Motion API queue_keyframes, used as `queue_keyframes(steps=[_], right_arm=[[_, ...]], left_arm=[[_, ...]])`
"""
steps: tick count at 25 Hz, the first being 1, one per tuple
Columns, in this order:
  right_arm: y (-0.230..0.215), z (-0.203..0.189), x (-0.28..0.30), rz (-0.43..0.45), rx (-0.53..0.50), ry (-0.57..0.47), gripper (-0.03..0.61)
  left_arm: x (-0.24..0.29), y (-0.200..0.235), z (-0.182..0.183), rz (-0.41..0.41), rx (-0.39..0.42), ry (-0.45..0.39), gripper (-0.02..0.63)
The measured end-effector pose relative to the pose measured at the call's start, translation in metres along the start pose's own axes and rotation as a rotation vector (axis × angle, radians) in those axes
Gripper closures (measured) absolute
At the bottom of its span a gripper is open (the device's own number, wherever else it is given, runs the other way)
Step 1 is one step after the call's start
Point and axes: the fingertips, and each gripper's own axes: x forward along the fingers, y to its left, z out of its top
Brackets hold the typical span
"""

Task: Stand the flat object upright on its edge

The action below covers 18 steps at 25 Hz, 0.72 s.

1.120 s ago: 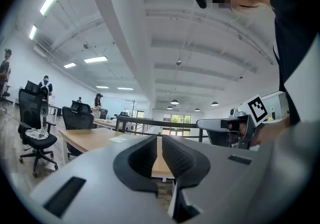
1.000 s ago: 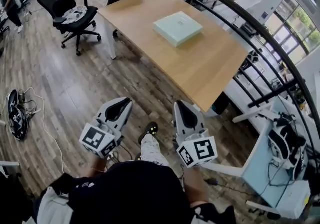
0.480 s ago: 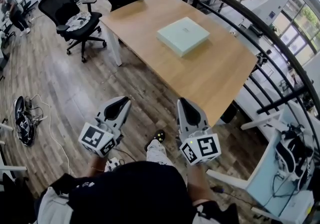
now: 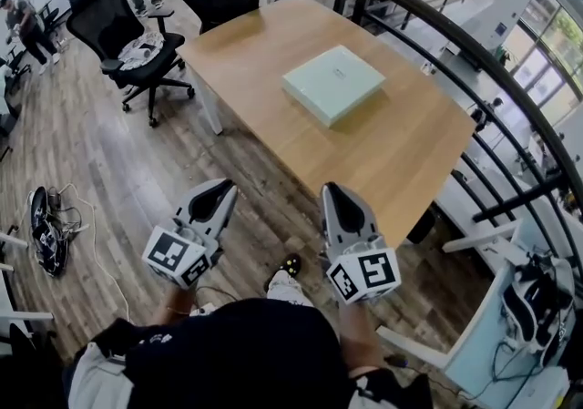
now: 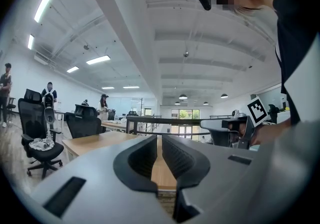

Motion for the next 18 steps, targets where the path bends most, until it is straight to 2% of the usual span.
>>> queue_keyframes(steps=[10, 18], right_arm=[[-0.055, 0.007, 0.043, -0.018, 0.035, -0.034, 0.549], [-0.087, 0.007, 0.074, -0.030, 0.031, -0.046, 0.549]], left_arm=[[0.050, 0.027, 0.013, 0.014, 0.042, 0.011, 0.574], [0.093, 0.051, 0.014, 0.008, 0.035, 0.003, 0.574]])
